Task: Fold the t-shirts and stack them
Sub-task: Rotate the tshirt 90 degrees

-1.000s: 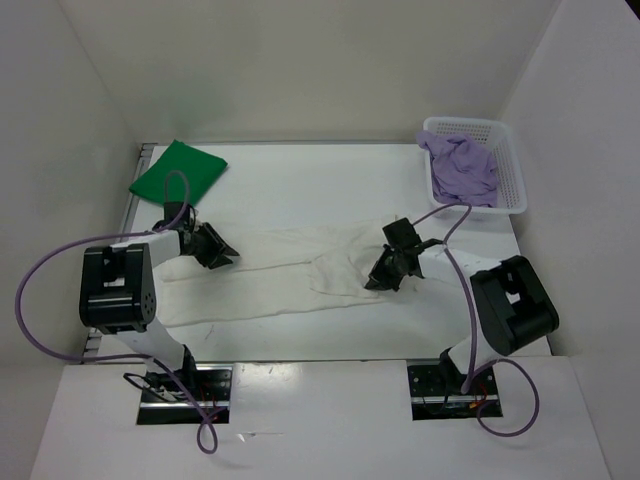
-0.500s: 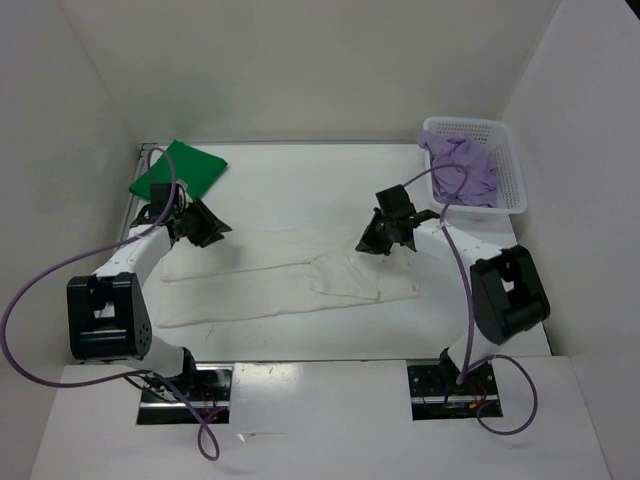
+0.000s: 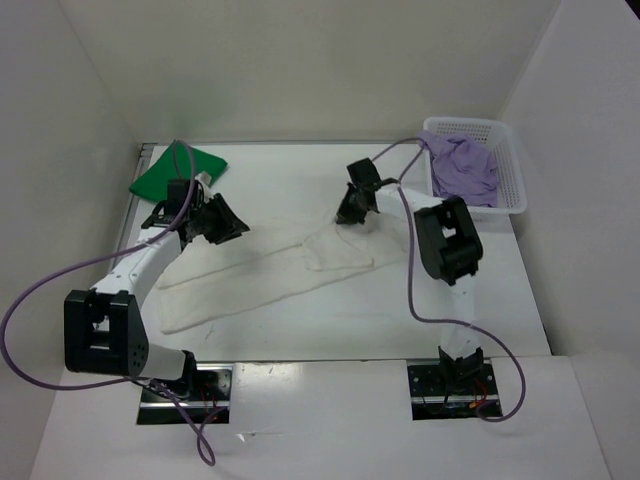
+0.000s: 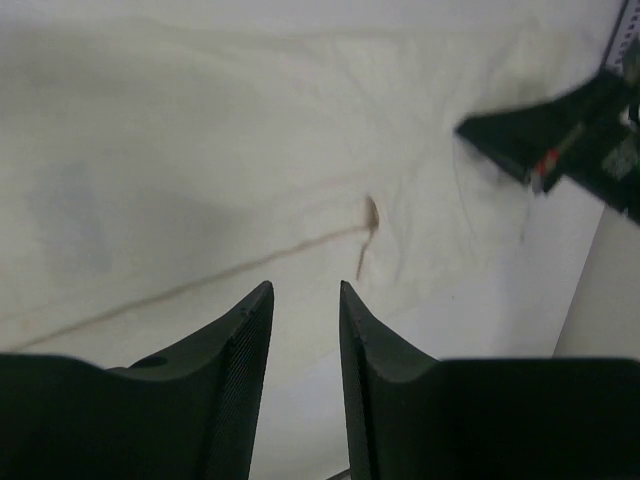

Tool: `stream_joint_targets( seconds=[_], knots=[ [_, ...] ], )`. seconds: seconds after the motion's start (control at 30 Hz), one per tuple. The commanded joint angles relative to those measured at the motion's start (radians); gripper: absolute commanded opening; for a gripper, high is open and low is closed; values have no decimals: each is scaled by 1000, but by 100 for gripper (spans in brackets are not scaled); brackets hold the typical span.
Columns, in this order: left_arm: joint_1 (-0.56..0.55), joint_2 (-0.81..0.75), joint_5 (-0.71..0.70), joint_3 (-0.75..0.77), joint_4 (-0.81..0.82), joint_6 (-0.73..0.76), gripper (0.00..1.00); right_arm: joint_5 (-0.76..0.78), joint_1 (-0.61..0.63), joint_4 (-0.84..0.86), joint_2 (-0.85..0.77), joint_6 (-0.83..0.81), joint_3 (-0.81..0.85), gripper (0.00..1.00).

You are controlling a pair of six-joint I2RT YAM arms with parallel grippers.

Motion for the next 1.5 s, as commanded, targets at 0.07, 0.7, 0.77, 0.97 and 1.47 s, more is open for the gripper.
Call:
stream_joint_targets(
  seconds=[0.07,0.7,0.77,0.97,1.47],
  knots=[
    [-4,-63,22,-4,-64,40,42,20,15,-120,435,-83,625,0],
    [29,-113,31,69,-96,80,51,-118,208,-1,-328,-59,136,43],
    [61,-113,41,58,-96,92,51,-127,298,89,-366,-3,-55,13],
    [62,-101,59,58,-95,103,52,-154,464,268,-290,155,-196,25],
    [62,-112,78,18,-84,92,53,9,497,366,-12,345,-184,49]
  ],
)
